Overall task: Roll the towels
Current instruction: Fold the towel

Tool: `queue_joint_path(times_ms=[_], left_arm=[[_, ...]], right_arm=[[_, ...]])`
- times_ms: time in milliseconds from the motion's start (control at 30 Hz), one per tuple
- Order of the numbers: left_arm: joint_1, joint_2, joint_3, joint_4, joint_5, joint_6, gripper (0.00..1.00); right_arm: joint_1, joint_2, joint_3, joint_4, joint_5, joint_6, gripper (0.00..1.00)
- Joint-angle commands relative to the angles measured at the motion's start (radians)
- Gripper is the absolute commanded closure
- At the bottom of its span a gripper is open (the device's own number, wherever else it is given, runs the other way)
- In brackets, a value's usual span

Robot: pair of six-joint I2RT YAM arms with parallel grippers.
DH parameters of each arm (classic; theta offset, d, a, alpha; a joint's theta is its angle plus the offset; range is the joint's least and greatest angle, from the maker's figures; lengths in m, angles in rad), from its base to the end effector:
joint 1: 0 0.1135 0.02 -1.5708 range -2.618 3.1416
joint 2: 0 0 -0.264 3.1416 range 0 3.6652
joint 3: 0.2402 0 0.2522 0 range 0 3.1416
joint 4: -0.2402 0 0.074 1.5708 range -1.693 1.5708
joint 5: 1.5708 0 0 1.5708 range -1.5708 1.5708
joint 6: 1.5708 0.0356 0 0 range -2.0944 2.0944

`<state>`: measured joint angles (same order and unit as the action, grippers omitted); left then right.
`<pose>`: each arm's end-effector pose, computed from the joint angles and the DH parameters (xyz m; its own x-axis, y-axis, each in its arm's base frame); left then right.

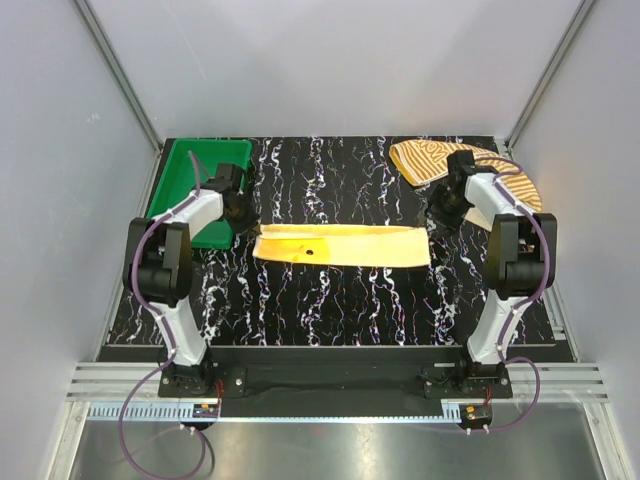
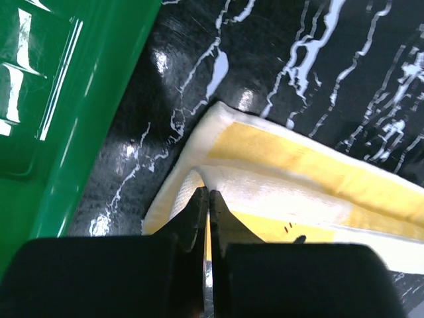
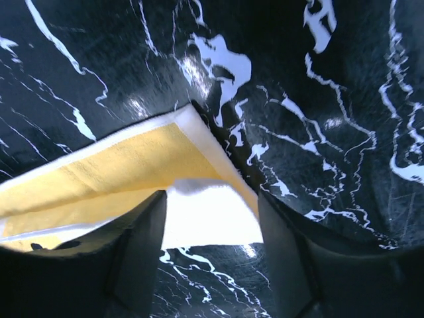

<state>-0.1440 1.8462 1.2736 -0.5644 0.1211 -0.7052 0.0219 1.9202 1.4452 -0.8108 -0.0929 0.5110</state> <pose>0.3716 -0.0582 0.1860 -0.8087 -0.5329 -0.2490 -0.4353 0.8269 -0.3559 0.3863 0.0118 0.1978 -0.8603 0.4682 -0.2017 0.4275 0.8781 0.2151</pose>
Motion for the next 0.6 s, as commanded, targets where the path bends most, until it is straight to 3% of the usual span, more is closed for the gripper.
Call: queue_joint_path(times_ms=[0,67,100,133,233,333,567], left_arm=[[0.012,0.044,0.061,0.021,0.017,-0.005,0.87],[0.018,0.065,0.084,0.021,0.034,-0.007,0.63],[0.024,0.07,0.09,0.021,0.038,-0.01,0.54],[0.027,0.073,0.099,0.02,0.038,-0.013,0.36],[0.037,0.067,0.127,0.006,0.041,-0.011,0.17],[0.037,0.041,0.167,-0.022,0.016,-0.004,0.08],[-0.005,-0.077,0.167,-0.049,-0.03,0.021,0.08]], right_arm=[[-0.016,-0.006,0.081,-0.019,0.044,-0.023,0.34],[-0.016,-0.029,0.093,-0.028,0.086,-0.028,0.19],[-0.016,-0.039,0.092,-0.03,0.091,-0.032,0.01],[-0.016,-0.05,0.087,-0.03,0.125,-0.034,0.0],[-0.016,-0.107,0.044,-0.015,0.145,-0.04,0.0],[-0.016,-0.164,-0.046,0.016,0.11,-0.042,0.0],[-0.016,-0.236,-0.242,0.151,-0.063,-0.014,0.01]])
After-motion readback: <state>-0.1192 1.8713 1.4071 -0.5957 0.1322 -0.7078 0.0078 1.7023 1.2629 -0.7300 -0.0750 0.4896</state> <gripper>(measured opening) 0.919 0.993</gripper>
